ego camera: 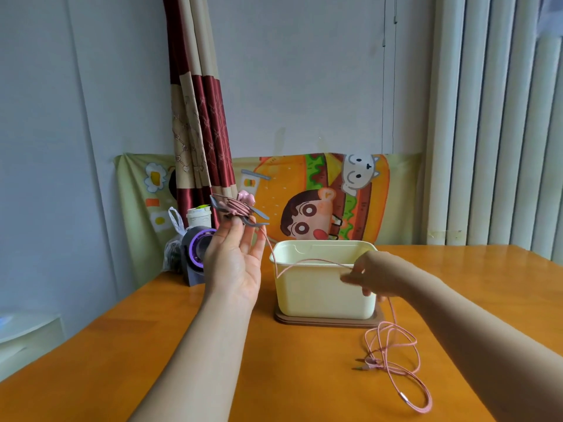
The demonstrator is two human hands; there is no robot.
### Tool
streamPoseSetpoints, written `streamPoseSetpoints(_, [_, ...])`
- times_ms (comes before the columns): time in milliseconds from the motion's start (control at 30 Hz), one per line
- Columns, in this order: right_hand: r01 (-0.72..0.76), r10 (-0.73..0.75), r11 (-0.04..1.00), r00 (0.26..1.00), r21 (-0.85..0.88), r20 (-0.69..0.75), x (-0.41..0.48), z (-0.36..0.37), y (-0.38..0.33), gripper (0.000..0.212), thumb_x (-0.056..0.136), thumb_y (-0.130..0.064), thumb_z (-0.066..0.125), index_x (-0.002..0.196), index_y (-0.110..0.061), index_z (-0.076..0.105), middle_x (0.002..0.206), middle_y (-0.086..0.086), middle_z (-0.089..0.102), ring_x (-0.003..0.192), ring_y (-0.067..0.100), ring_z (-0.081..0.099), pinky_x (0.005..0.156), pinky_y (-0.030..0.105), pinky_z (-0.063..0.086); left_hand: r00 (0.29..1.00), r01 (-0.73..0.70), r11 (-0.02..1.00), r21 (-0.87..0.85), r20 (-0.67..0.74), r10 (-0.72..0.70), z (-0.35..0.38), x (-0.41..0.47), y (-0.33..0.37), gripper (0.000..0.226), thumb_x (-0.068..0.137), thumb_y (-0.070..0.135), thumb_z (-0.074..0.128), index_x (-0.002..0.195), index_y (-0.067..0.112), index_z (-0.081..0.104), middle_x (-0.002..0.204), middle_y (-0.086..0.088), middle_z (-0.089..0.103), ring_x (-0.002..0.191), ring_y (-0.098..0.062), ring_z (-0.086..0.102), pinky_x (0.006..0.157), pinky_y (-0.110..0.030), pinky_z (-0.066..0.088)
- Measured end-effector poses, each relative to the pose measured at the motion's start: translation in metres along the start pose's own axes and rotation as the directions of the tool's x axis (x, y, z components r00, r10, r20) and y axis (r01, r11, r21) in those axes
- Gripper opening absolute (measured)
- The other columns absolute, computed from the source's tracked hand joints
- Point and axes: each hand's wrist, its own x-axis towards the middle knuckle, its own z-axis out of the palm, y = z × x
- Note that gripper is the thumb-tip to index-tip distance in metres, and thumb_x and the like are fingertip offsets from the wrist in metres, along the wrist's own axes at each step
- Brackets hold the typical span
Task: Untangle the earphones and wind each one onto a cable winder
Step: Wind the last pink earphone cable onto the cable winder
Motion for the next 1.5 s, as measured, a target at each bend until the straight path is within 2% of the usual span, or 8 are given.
streamPoseSetpoints(133, [0.229,-0.219,0.972,0.962,-0.047,0.163,-0.021,-0.014,-0.018,0.074,0.076,-0.044,0.075,0.139,-0.026,0.043,0.133,-0.006,0.054,0.120,0.016,0.052,0.102,0.031,0.040,0.999,-0.027,0.997,0.077,0.041,0.024,-0.001,-0.006,-0.004,0.016,0.097,0.004,0.050,0.095,0.012,0.064,0.096,-0.005,0.068,0.098,-0.020,0.064,0.072,-0.031,0.054])
streamPoseSetpoints(267, [0.295,-0.441,0.809,0.876,0.509,0.194,-0.039,-0.014,-0.051,0.087,0.071,-0.051,0.076,0.144,-0.026,0.034,0.139,-0.007,0.049,0.128,0.011,0.046,0.109,0.032,0.036,0.991,-0.060,0.983,0.171,0.132,0.037,0.002,-0.015,-0.012,0.019,0.099,0.003,0.047,0.097,0.012,0.064,0.085,0.002,0.073,0.093,-0.015,0.067,0.076,-0.030,0.054])
streamPoseSetpoints(367, [0.296,-0.500,0.614,0.863,0.732,0.070,-0.042,-0.005,-0.065,0.061,0.084,-0.037,0.069,0.134,-0.011,0.047,0.123,0.003,0.063,0.111,0.014,0.060,0.102,0.034,0.045,0.989,-0.056,0.974,0.221,0.149,0.023,0.004,-0.021,-0.018,0.019,0.098,0.003,0.048,0.110,0.008,0.062,0.097,-0.003,0.071,0.095,-0.017,0.068,0.077,-0.030,0.056])
streamPoseSetpoints(467, [0.220,-0.446,0.463,0.895,0.859,0.011,-0.046,-0.003,-0.067,0.032,0.096,-0.016,0.053,0.119,0.006,0.054,0.067,0.002,0.058,0.056,0.013,0.052,0.063,0.027,0.050,0.979,-0.052,0.973,0.225,0.202,0.005,0.004,-0.022,-0.015,0.019,0.098,0.004,0.048,0.109,0.008,0.062,0.097,-0.003,0.071,0.091,-0.014,0.068,0.077,-0.030,0.058])
streamPoseSetpoints(633, [0.506,-0.346,0.780,0.839,0.368,-0.420,-0.051,-0.005,-0.060,0.029,0.101,-0.022,0.041,0.110,-0.013,0.067,0.060,-0.011,0.047,0.050,0.006,0.041,0.050,0.015,0.033,0.987,-0.010,0.975,0.224,0.157,-0.026,0.000,-0.021,-0.009,0.015,0.096,0.006,0.052,0.093,0.012,0.066,0.080,0.000,0.070,0.083,-0.012,0.067,0.083,-0.035,0.054])
streamPoseSetpoints(833, [0.546,-0.474,0.831,0.794,0.104,-0.382,-0.066,-0.008,-0.060,0.032,0.100,-0.029,0.043,0.102,-0.010,0.070,0.086,0.007,0.068,0.073,0.018,0.058,0.064,0.026,0.043,0.988,-0.047,0.893,0.448,0.154,-0.025,-0.011,-0.019,-0.019,0.024,0.098,0.009,0.053,0.118,0.005,0.064,0.116,-0.012,0.069,0.108,-0.024,0.065,0.080,-0.029,0.053])
streamPoseSetpoints(1167, [0.615,-0.403,0.729,0.740,0.301,-0.539,-0.077,-0.055,-0.051,0.031,0.094,-0.032,0.054,0.068,-0.017,0.065,0.043,-0.017,0.049,0.043,0.001,0.043,0.043,0.012,0.031,0.902,-0.328,0.538,0.777,0.426,-0.064,-0.014,-0.030,-0.020,0.010,0.096,0.017,0.058,0.102,0.018,0.066,0.098,0.005,0.074,0.100,-0.014,0.068,0.091,-0.039,0.054])
streamPoseSetpoints(1500, [0.558,-0.267,0.744,0.753,0.367,-0.602,-0.049,-0.055,-0.036,0.035,0.092,-0.038,0.055,0.066,-0.015,0.062,0.052,-0.006,0.047,0.045,0.003,0.037,0.049,0.024,0.031,0.784,-0.313,0.538,0.783,0.533,-0.318,-0.021,-0.036,-0.015,0.020,0.096,0.014,0.057,0.115,0.012,0.062,0.114,-0.008,0.071,0.109,-0.029,0.066,0.101,-0.054,0.046])
